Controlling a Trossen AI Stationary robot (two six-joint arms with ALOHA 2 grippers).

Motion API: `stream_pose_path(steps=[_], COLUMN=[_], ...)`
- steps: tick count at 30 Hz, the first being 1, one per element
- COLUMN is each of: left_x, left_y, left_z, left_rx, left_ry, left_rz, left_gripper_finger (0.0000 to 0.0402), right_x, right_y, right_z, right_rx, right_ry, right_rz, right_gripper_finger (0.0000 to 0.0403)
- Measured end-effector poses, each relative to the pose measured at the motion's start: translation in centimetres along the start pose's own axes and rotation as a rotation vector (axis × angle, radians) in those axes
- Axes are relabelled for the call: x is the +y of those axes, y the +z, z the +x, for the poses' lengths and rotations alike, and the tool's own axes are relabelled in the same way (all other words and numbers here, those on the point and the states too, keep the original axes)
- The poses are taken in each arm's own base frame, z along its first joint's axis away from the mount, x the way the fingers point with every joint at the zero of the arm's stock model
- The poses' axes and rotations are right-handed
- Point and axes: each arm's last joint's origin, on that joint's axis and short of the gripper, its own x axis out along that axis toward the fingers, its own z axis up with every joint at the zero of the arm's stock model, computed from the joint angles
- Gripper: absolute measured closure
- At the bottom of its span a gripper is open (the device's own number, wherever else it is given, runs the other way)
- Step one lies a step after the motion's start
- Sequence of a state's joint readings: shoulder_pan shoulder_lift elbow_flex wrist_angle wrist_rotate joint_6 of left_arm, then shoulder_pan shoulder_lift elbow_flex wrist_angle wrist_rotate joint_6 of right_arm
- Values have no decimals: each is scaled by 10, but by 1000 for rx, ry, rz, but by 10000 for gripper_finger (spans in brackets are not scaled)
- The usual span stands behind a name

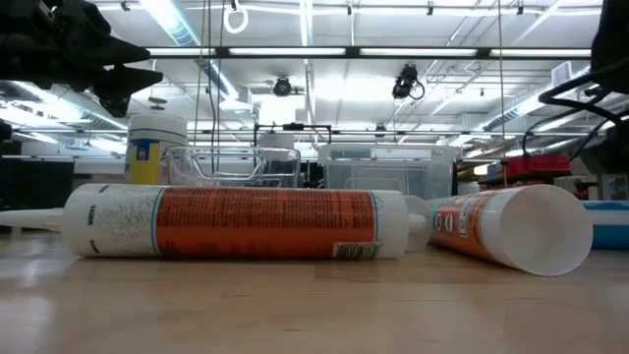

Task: Pick & place silicon tubes, Sealant and Lysol wipes
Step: Put the middle right blue sealant into the left transparent bin

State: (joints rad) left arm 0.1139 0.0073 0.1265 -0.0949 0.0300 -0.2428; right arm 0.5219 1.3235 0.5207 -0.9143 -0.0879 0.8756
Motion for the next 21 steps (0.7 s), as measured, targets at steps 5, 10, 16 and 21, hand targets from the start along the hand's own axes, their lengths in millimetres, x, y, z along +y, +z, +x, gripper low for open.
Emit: stream_pose_path(steps=[5, 10, 16, 21], left_x=[0, 0, 0, 0], left_y=[0, 0, 1, 2], left_z=[0, 0, 0, 0], left_rx=[-1, -1, -14, -16], left_ry=[0, 0, -3, -4], left_rz=[0, 1, 4, 4], left_gripper_finger=[204, 204, 204, 204], right_x=[1, 11, 16, 17], right_y=[3, 11, 15, 16], right_z=[-3, -17, -39, -58], right_rx=[1, -53, -91, -98], right_ry=[22, 79, 31, -5], right_rz=[30, 15, 16, 19], right_gripper_finger=[199, 200, 200, 200])
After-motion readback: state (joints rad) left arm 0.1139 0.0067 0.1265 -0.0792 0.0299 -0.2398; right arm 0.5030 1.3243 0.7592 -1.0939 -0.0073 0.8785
